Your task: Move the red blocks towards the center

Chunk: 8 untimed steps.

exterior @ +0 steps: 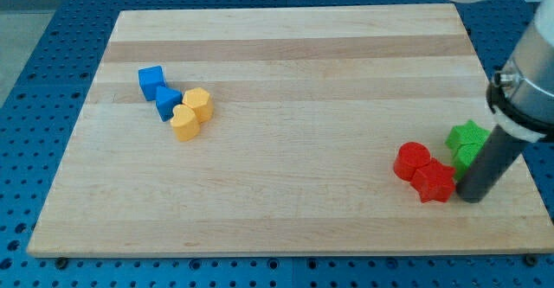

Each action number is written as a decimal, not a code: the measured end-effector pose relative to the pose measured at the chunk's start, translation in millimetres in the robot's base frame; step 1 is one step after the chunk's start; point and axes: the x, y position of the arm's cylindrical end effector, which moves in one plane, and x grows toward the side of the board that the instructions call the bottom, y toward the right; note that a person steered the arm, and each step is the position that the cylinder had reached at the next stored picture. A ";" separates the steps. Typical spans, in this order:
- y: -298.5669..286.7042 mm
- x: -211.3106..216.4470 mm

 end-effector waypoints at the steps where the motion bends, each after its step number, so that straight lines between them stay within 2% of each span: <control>1: -41.6 0.0; 2: -98.1 -9.5; 4: -179.3 -116.1; 5: -198.0 -156.6; 6: -192.5 -172.9; 7: -142.0 -208.4; 8: -39.0 -212.1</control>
